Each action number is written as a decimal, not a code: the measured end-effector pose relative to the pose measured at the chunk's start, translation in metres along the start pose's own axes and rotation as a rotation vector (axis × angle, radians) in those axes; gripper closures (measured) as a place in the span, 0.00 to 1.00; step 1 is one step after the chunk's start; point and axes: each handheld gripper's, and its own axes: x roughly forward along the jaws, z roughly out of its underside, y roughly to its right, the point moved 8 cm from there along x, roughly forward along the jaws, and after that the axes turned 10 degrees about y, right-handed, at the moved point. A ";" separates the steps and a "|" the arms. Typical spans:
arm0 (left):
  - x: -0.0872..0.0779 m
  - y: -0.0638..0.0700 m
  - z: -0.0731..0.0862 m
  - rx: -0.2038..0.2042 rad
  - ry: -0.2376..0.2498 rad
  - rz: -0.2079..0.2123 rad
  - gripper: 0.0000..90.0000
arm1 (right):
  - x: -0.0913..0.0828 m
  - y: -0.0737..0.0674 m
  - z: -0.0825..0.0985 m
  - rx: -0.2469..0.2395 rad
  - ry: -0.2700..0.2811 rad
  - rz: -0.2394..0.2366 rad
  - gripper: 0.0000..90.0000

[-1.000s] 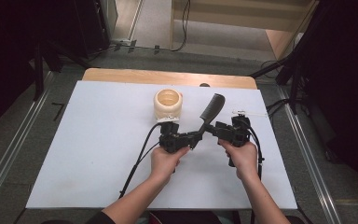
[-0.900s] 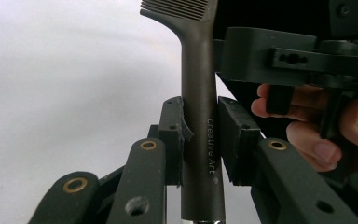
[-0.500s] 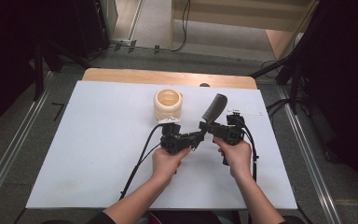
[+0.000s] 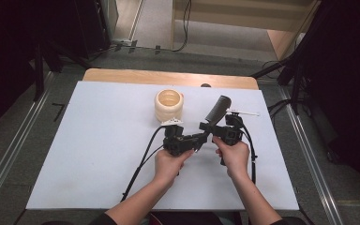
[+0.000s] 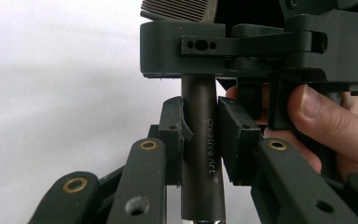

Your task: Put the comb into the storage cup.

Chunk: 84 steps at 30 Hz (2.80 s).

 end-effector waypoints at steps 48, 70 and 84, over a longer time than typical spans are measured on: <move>-0.002 -0.003 0.002 -0.045 -0.059 0.039 0.74 | 0.000 0.000 0.001 0.073 -0.035 -0.033 0.77; -0.028 -0.013 0.006 -0.001 -0.215 0.045 0.46 | 0.000 0.005 0.002 0.025 -0.038 -0.005 0.77; -0.046 -0.021 0.008 0.040 -0.301 0.087 0.39 | -0.002 0.004 0.003 -0.005 -0.040 -0.013 0.77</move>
